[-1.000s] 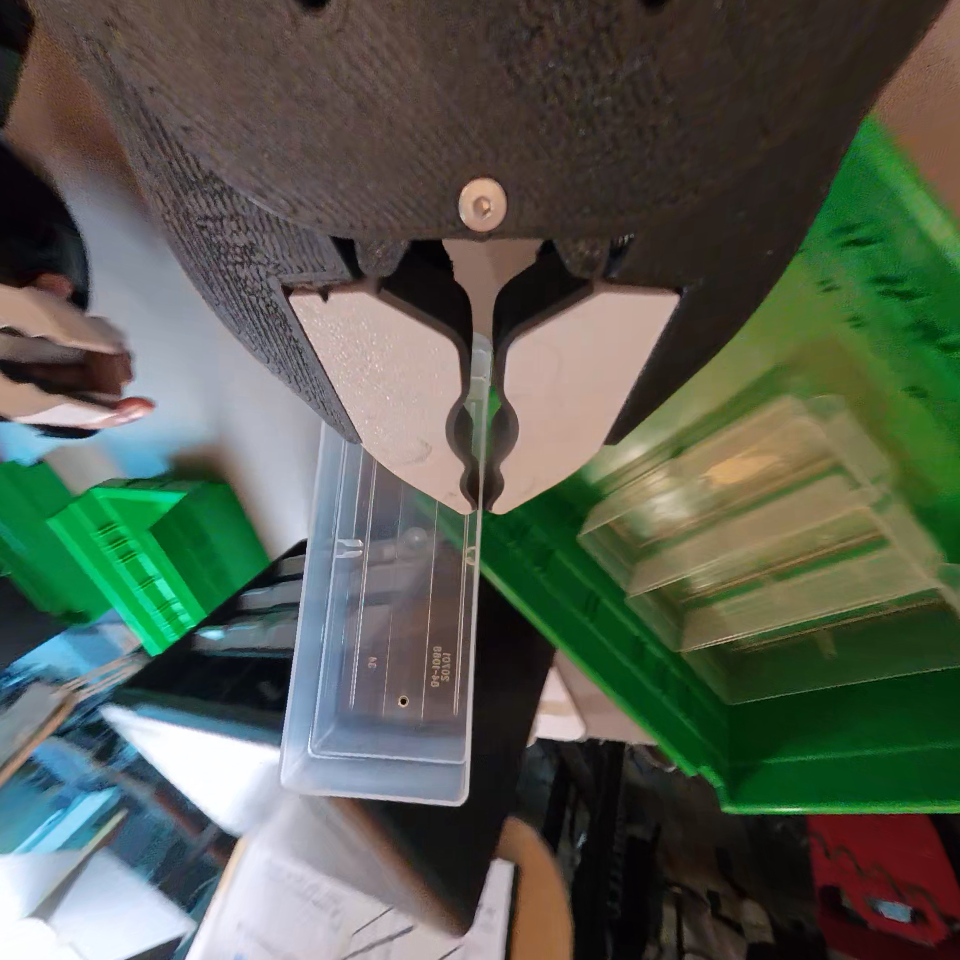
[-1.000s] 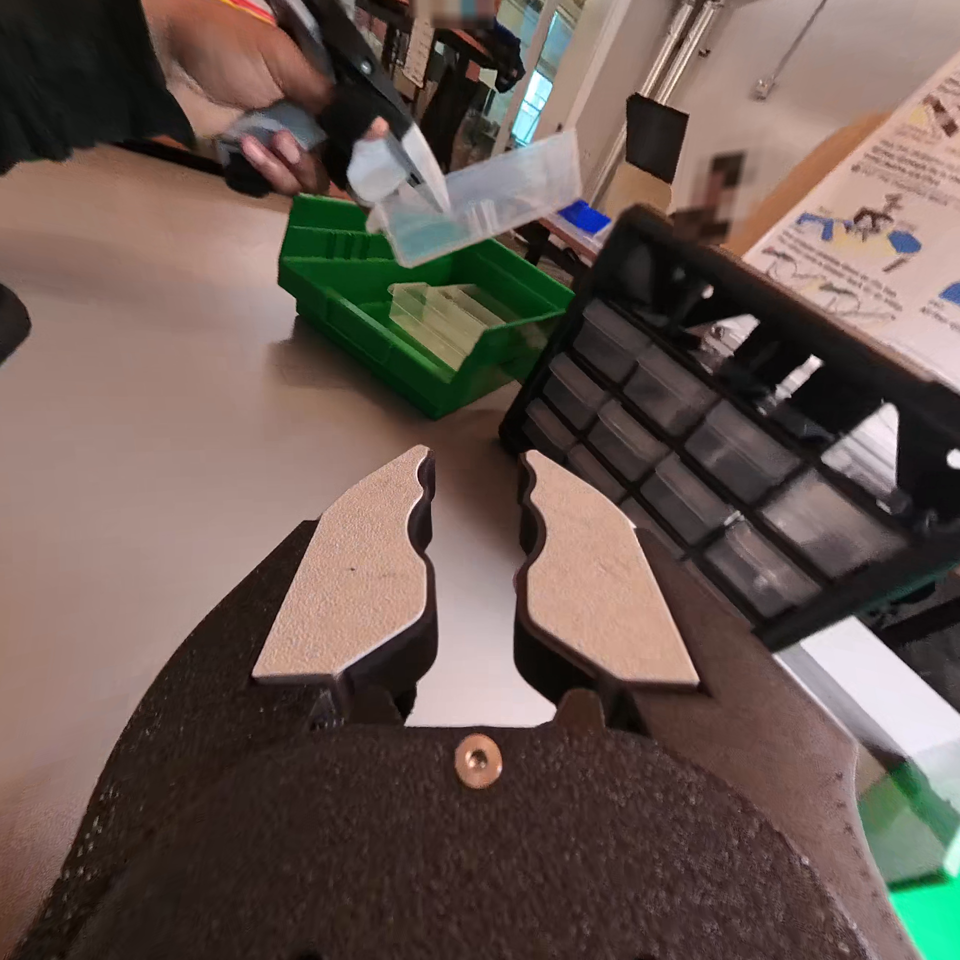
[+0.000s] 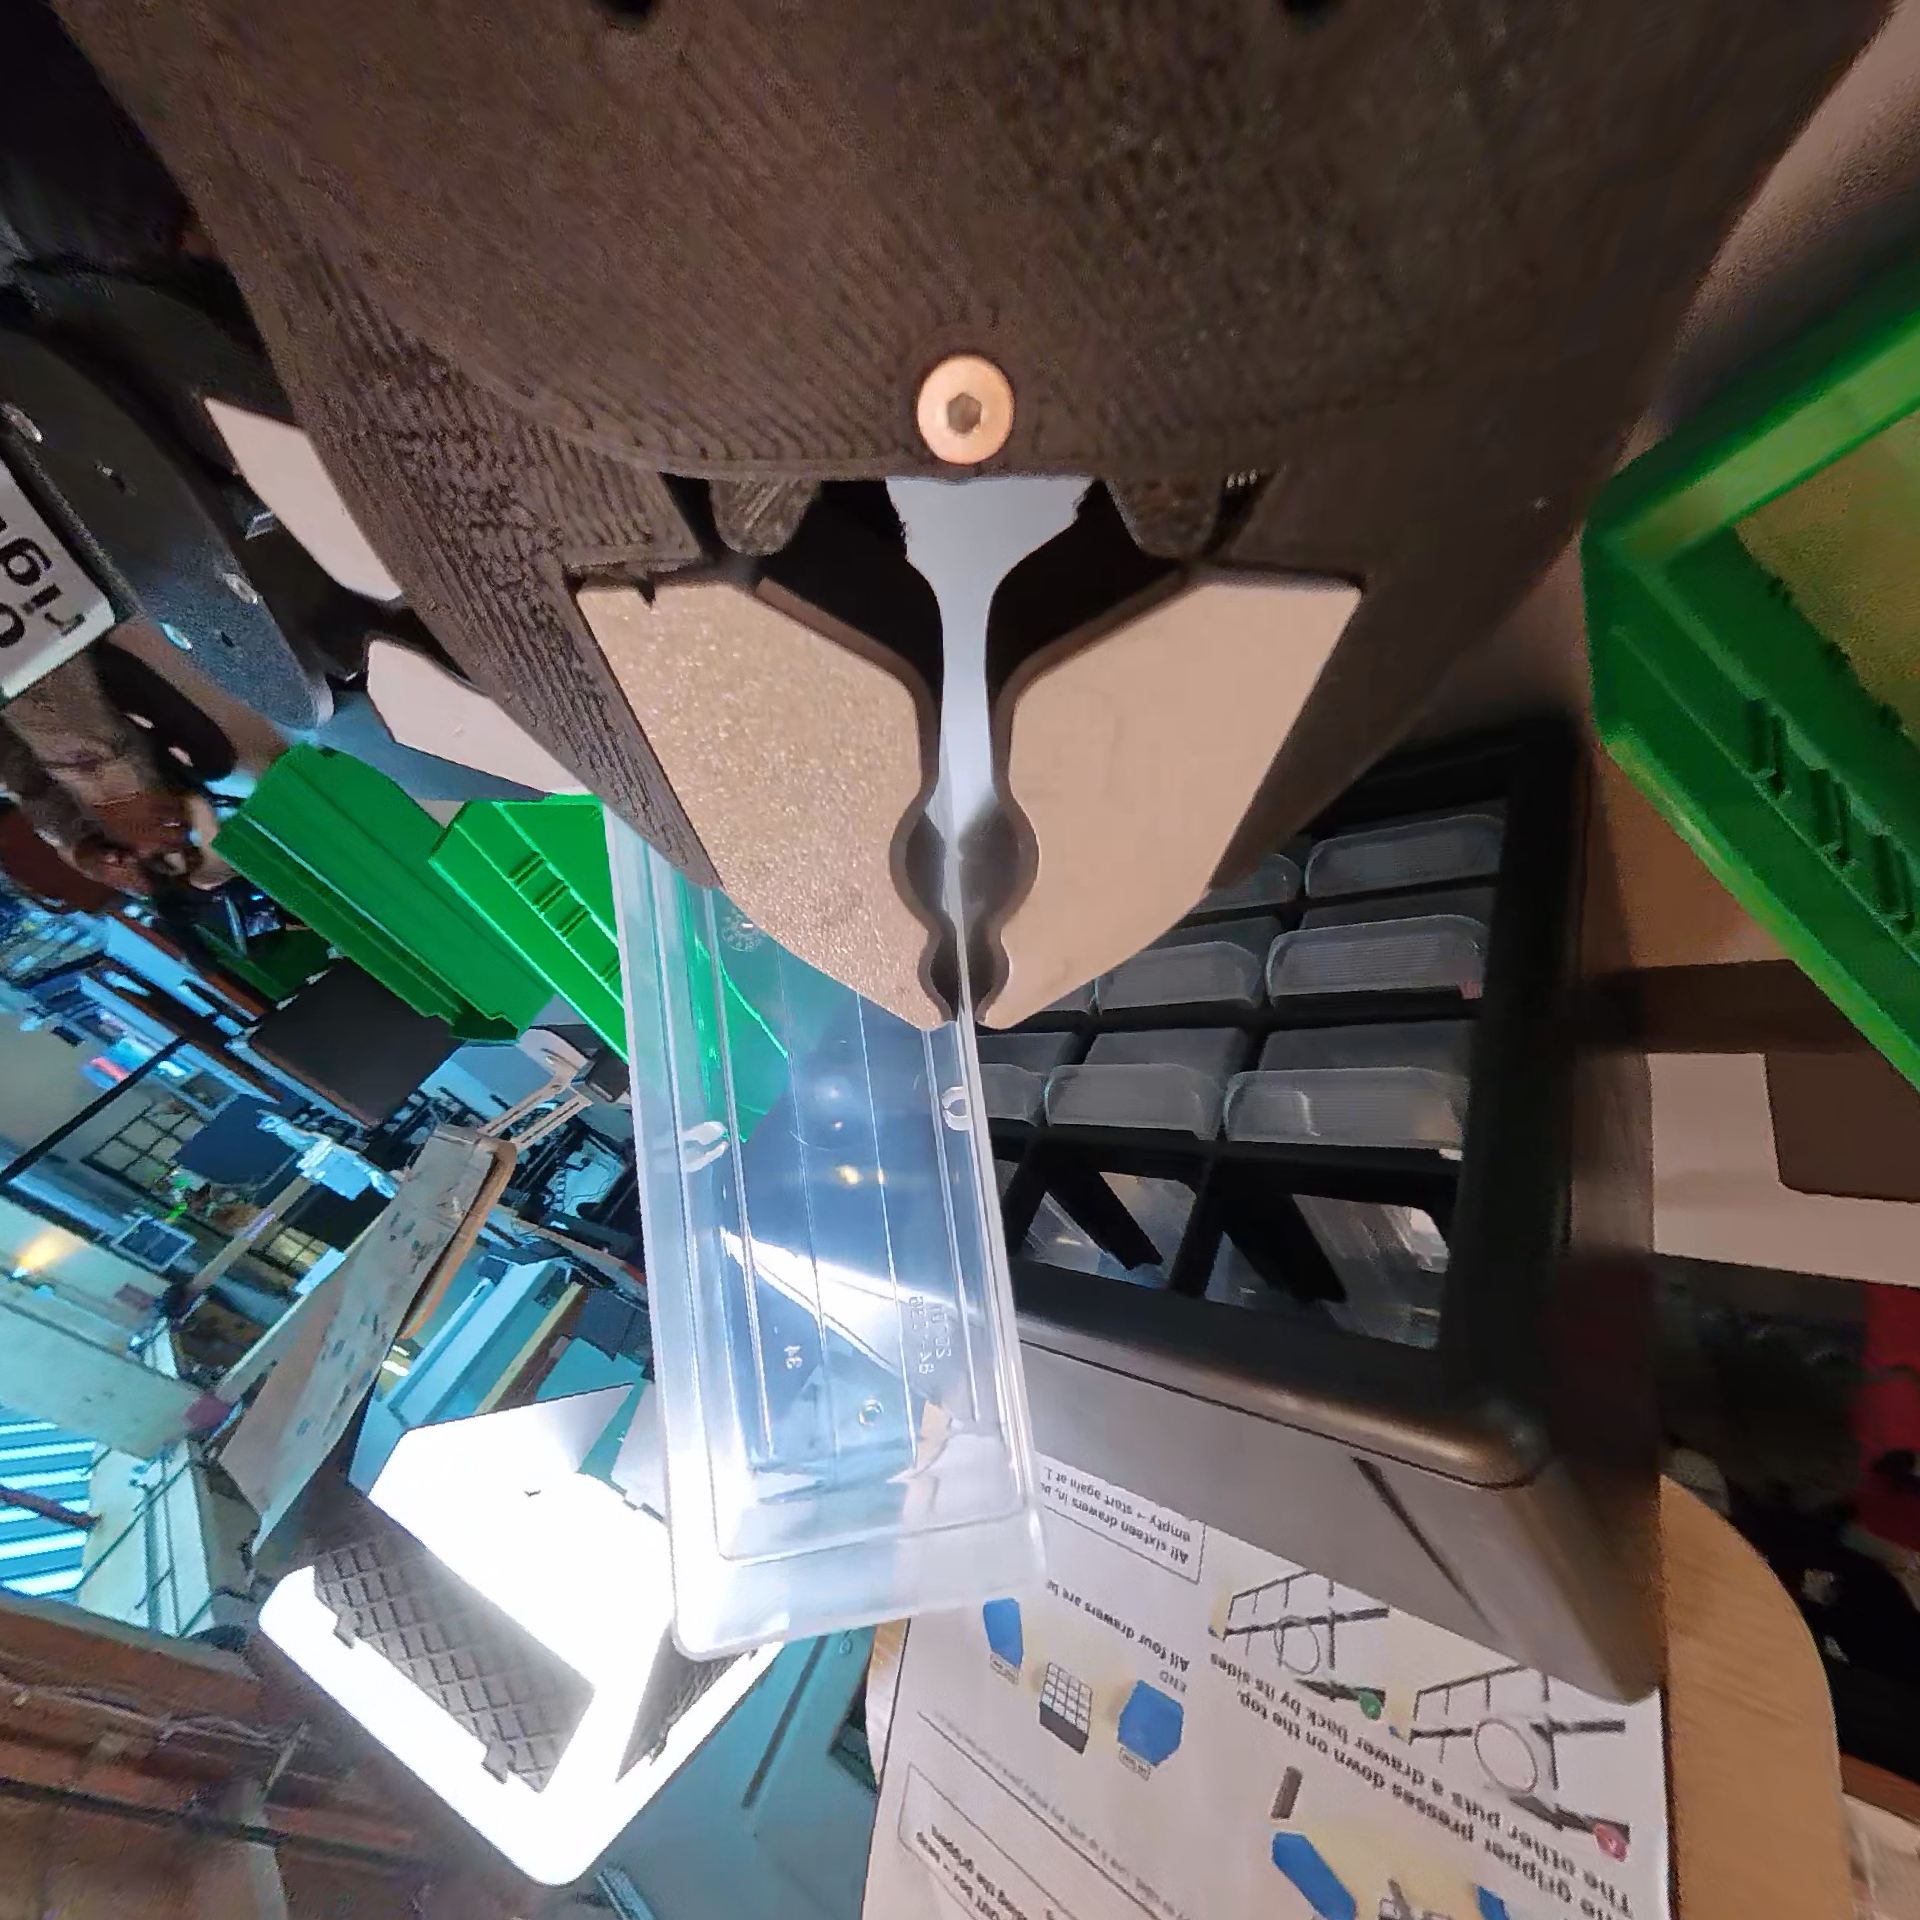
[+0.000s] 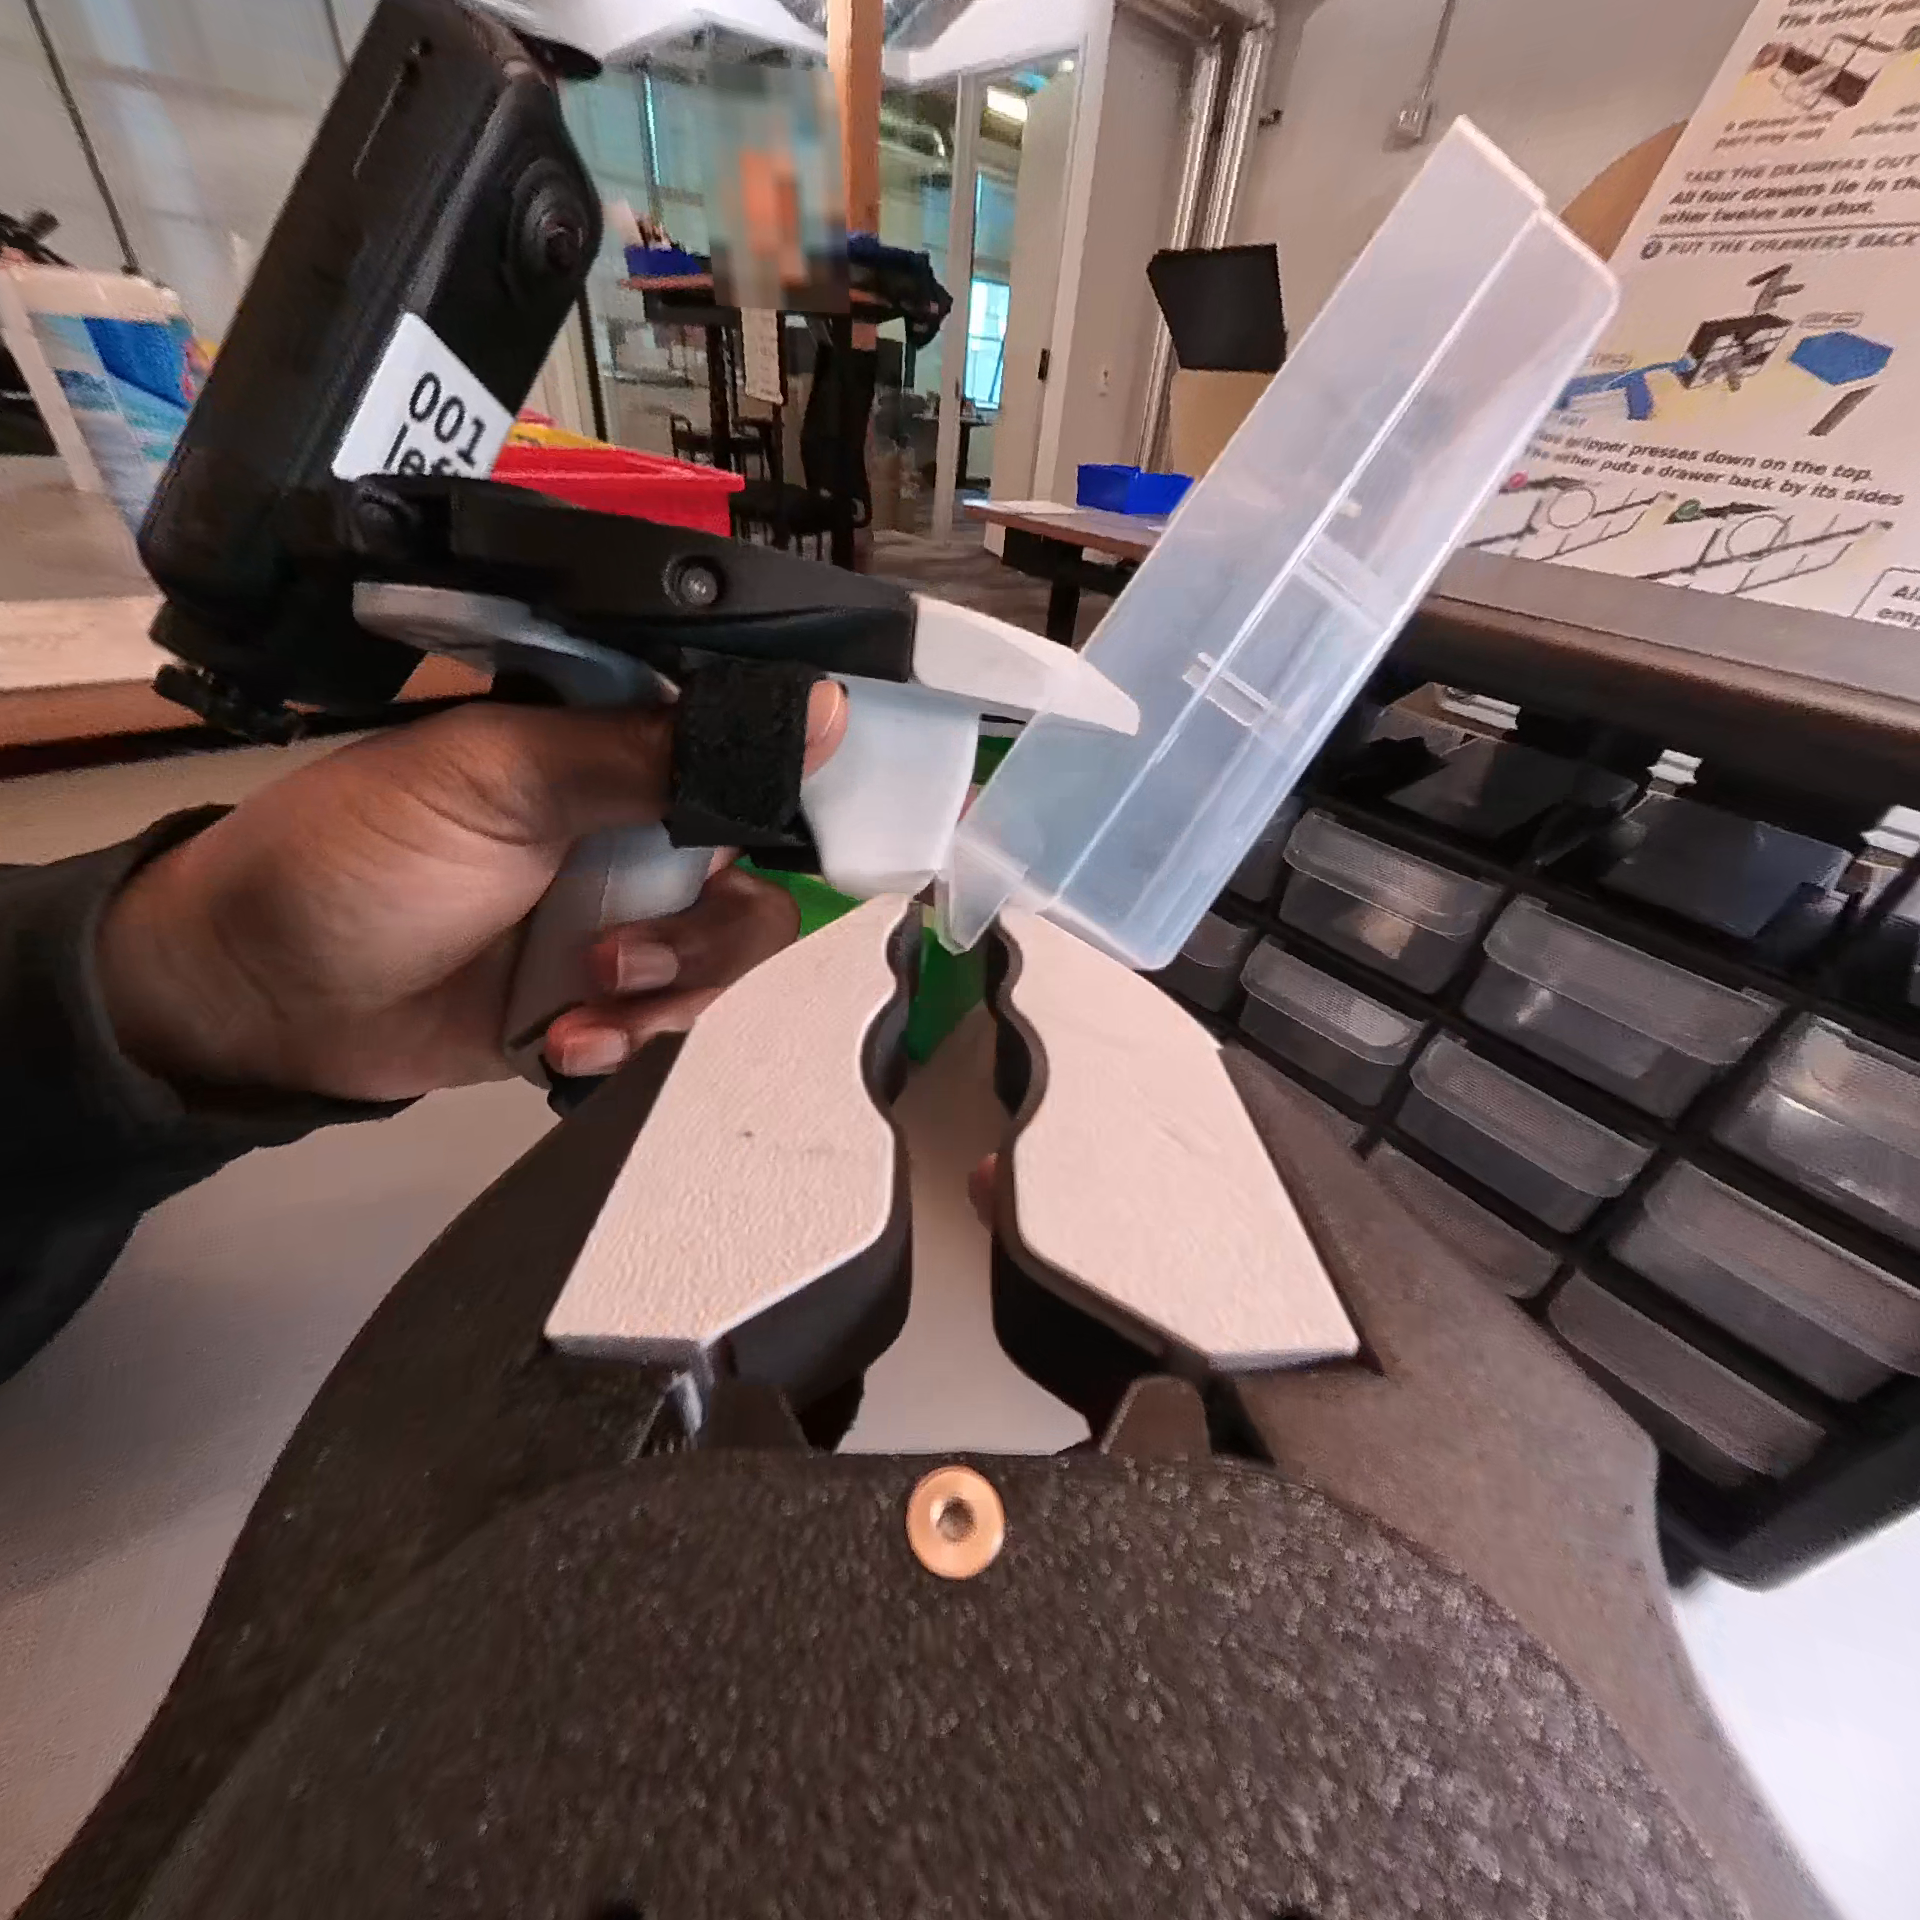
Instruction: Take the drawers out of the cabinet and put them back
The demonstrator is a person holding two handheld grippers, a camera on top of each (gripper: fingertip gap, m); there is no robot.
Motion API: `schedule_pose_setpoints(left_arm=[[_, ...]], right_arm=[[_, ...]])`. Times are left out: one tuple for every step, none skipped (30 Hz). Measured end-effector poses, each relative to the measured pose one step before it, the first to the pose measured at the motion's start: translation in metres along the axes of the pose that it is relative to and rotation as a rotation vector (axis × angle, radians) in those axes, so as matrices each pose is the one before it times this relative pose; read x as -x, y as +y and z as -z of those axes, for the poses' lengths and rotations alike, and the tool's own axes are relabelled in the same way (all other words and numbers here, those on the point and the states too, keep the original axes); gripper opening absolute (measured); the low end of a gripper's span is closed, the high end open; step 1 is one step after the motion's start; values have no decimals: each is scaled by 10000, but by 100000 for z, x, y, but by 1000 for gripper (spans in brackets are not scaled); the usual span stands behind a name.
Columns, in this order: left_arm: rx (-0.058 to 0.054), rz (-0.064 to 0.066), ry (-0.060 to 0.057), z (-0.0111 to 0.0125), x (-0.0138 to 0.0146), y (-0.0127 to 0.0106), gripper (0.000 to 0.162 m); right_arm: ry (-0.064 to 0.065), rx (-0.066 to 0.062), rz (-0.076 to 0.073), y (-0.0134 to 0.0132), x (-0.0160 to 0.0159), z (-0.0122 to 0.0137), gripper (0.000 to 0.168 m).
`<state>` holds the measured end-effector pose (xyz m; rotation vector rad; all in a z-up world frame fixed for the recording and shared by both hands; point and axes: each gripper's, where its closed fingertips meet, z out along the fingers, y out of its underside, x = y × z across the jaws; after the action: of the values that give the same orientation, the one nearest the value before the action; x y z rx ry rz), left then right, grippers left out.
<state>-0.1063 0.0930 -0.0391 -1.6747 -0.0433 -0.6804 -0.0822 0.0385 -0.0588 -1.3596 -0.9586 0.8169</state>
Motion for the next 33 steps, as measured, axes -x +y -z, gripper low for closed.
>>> schedule_pose_setpoints(left_arm=[[-70, -186, -26, 65, -179, -11, 2], [-75, -185, -29, 93, -132, -78, 2], [-23, -174, -31, 61, -100, -36, 2], [27, -122, 4, 41, -85, -1, 3], [12, -30, 68, 59, -125, -11, 2], [19, 32, 98, 43, -111, 9, 3], [65, 38, 101, 21, -90, 75, 3], [62, 42, 99, 5, -66, 82, 3], [10, 38, 101, 22, -68, 18, 3], [-19, 0, 109, 36, -95, -54, 3], [18, -53, 72, 33, -64, -27, 3], [60, -105, 21, -4, -26, 42, 4], [46, -150, 6, -9, -35, 28, 4], [3, -178, 15, 21, -72, 2, 5], [-36, -184, 28, 51, -106, -52, 5], [-39, -189, 25, 44, -106, -56, 5], [-16, -200, -3, 29, -61, -44, 7], [-10, -196, -20, 29, -28, -45, 9], [-9, -169, -4, 44, -42, -54, 10], [-5, -125, 38, 33, -83, -43, 10], [-7, -73, 55, 28, -80, -43, 10], [9, -29, 41, 26, -30, -30, 11], [30, -4, 53, 15, -26, -3, 11], [32, -2, 78, 9, -34, -8, 12], [5, -23, 74, 36, -20, -60, 13], [-26, -49, 43, 59, 32, -117, 13], [-24, -58, 41, 75, 38, -144, 14], [7, -48, 72, 61, -9, -94, 14], [46, -29, 70, 53, -23, -44, 14], [46, -15, 46, 25, 1, -4, 15], [26, -3, 55, 18, -39, 6, 15], [29, -4, 55, 4, -61, 25, 15], [17, -24, 41, -7, -47, 25, 15]], right_arm=[[19, -124, -26, -145, -117, 136, 6], [-81, -159, -48, -183, 15, 117, 6], [-94, -69, -110, -77, 33, 85, 6], [-113, -80, -101, -86, 82, 60, 5], [-131, -122, -52, -127, 143, 73, 4], [-91, -105, 31, -101, 133, 59, 4], [-63, -90, 130, -108, 120, 73, 4], [-71, -75, 133, -111, 126, 60, 3], [-47, -22, 55, -43, 35, 63, 3], [-77, -93, -18, -112, 40, 78, 3], [-89, -88, -48, -102, 14, 81, 3], [-107, -23, -39, -4, 42, 47, 3], [-70, -55, -7, -33, 10, 71, 3], [-75, -72, 4, -59, 36, 78, 3], [-80, -86, 15, -62, 77, 73, 3], [-64, -85, 27, -72, 55, 86, 3], [-85, -81, 10, -97, 85, 75, 3], [-83, -75, -12, -85, 62, 68, 3], [-96, -54, -48, -53, 72, 54, 3], [-87, -58, -55, -69, 66, 51, 3], [-45, -60, -39, -64, 20, 56, 3], [-40, -31, -26, -24, 13, 48, 3], [-41, -28, -38, -18, 18, 28, 3], [-44, -33, -62, -25, 3, 47, 3], [-58, -47, -78, -46, 30, 47, 3], [-36, -37, -81, -52, -28, 55, 3], [-22, -26, -65, -39, -33, 48, 3], [-25, -26, -40, -30, -25, 45, 3], [-45, -26, -29, -20, 3, 49, 3], [-61, -27, -40, -22, 44, 41, 3], [-41, -41, -48, -41, 13, 39, 3], [-32, -19, -65, 2, 9, 26, 3], [-17, -20, -72, -20, -16, 19, 3]])
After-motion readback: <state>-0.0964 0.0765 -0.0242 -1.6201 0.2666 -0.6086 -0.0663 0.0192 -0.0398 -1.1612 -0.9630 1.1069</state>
